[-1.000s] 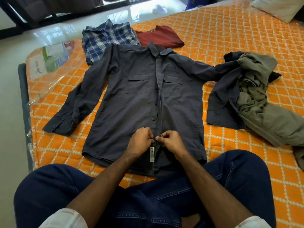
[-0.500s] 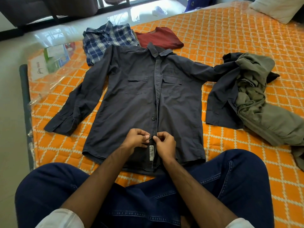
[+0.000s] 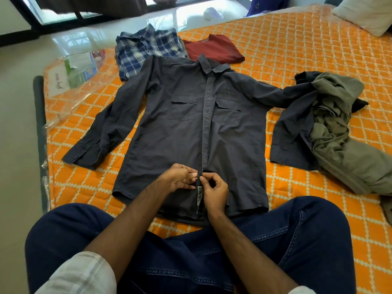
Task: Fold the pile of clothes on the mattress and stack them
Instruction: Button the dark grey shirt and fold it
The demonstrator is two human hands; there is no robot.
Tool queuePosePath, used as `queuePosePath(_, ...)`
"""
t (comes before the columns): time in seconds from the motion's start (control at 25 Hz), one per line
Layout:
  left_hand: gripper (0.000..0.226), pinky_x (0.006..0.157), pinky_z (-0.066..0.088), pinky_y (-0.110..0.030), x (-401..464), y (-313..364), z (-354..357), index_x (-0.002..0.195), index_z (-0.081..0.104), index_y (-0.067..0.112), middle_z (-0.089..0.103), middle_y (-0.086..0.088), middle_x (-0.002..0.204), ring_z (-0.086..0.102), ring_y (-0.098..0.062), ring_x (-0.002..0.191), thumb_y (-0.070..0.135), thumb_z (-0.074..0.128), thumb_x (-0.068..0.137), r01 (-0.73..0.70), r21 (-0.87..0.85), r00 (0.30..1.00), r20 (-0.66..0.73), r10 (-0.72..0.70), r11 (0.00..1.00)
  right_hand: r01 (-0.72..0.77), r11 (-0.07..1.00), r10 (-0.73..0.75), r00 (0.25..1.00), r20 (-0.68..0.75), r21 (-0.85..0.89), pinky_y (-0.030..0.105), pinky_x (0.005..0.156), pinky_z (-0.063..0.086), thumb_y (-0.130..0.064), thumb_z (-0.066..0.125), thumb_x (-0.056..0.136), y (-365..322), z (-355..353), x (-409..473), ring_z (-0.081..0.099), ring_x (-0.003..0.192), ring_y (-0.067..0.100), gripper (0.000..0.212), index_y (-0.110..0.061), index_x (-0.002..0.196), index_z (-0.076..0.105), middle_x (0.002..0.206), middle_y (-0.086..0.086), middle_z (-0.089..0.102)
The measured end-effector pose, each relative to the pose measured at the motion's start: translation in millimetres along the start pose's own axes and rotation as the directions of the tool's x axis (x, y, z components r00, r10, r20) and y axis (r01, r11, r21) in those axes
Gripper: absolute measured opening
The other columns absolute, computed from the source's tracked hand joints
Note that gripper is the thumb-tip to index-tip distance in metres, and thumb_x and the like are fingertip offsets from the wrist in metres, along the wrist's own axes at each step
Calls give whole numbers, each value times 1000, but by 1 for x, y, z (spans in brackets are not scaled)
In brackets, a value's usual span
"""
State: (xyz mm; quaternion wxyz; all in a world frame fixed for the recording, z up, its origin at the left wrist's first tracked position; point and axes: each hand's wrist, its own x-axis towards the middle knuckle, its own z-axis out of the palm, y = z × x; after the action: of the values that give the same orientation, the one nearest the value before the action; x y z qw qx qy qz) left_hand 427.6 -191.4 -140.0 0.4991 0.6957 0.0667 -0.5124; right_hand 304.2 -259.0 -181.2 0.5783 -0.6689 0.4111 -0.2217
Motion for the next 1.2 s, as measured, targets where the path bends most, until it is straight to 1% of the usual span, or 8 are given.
queuePosePath(0.28,3,62,63,-32,2,-12,0,95,67,-3,74,-12,74,72,-17,65,-3,65,92,-59,-143,997,-62,50,988,128,990,-127,992,24,-56,23,81,52,-16,80,84,5,-5,-4,66,91,11,4,-19,84,78,88,-13,70)
queuePosePath(0.36,17,68,63,-32,0,-14,0,101,68,-6,76,-15,85,75,-22,75,6,73,89,-97,-189,995,-49,89,977,106,989,-107,994,-1,-99,15,81,46,-15,81,83,2,-4,-4,61,94,9,6,-21,83,79,88,-15,68)
queuePosePath(0.44,27,69,62,-30,-4,-15,1,102,70,-6,76,-18,92,75,-24,81,12,80,84,-140,-138,990,-46,135,981,143,973,-149,989,-22,-179,11,79,43,-13,80,83,-1,-3,-7,54,94,6,7,-19,84,79,87,-15,65)
queuePosePath(0.64,21,60,59,-26,4,-20,9,99,63,-7,70,-22,90,72,-22,75,1,77,85,-231,119,950,-185,250,966,315,852,-291,949,123,-419,23,84,46,-20,71,91,7,-4,-19,50,98,6,16,-18,105,78,100,-13,64)
queuePosePath(0.72,16,60,61,-30,8,-23,10,93,57,-1,66,-26,89,72,-27,76,-4,71,87,-280,176,921,-228,316,944,257,896,-231,966,114,-363,21,83,48,-21,71,91,1,-9,-18,57,96,4,16,-19,105,79,98,-13,68)
queuePosePath(0.88,22,66,63,-43,11,-31,10,83,52,8,66,-27,86,74,-33,78,-3,70,89,-357,273,870,-250,424,893,-128,979,146,983,108,-160,7,62,48,-19,79,86,-19,-16,10,67,73,-6,4,-17,89,80,79,-10,74)
queuePosePath(1.08,21,57,61,-36,10,-36,13,84,49,8,65,-16,78,71,-26,70,1,68,91,-434,366,799,-265,539,823,-184,952,225,962,152,-243,15,64,53,-24,86,78,-23,-18,23,69,70,1,10,-18,79,78,74,-7,74)
queuePosePath(1.2,22,55,51,-31,9,-37,14,83,47,8,57,-5,68,60,-17,62,2,66,91,-494,534,697,-228,680,686,-170,941,225,960,166,-293,17,63,51,-31,85,79,-22,-16,22,67,72,1,14,-18,79,78,76,-8,74)
